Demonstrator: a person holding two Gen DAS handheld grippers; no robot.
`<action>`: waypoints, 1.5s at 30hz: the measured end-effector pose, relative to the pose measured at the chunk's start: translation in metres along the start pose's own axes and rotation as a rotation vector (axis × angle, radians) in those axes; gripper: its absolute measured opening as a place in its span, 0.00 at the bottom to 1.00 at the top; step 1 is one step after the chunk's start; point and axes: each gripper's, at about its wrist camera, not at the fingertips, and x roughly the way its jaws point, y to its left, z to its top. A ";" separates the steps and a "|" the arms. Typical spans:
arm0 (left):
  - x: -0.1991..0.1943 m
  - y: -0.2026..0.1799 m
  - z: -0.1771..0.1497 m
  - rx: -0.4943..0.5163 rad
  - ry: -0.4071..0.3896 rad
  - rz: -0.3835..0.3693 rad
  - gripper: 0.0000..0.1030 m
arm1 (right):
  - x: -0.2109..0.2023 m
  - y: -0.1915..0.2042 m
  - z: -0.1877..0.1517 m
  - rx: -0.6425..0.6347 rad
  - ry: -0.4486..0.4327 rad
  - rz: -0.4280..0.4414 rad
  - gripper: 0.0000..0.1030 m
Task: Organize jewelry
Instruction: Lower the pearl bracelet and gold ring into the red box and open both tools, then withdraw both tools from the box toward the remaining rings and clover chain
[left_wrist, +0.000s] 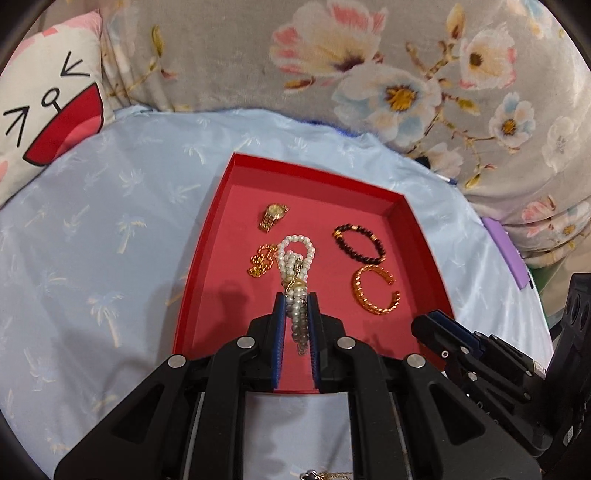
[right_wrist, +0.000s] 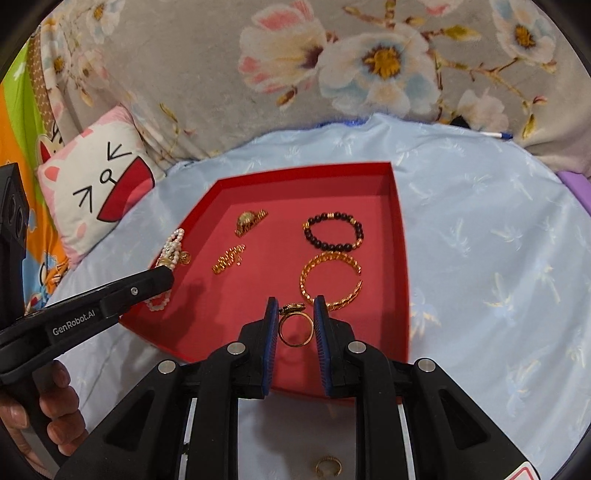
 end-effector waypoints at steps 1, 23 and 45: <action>0.005 0.002 -0.001 -0.003 0.009 0.004 0.10 | 0.005 -0.001 -0.001 0.002 0.008 -0.001 0.17; -0.022 0.016 0.011 -0.046 -0.096 -0.003 0.34 | -0.024 -0.005 -0.002 0.020 -0.068 0.003 0.25; -0.084 0.002 -0.129 -0.003 0.041 -0.021 0.34 | -0.115 -0.008 -0.142 0.061 0.039 -0.061 0.30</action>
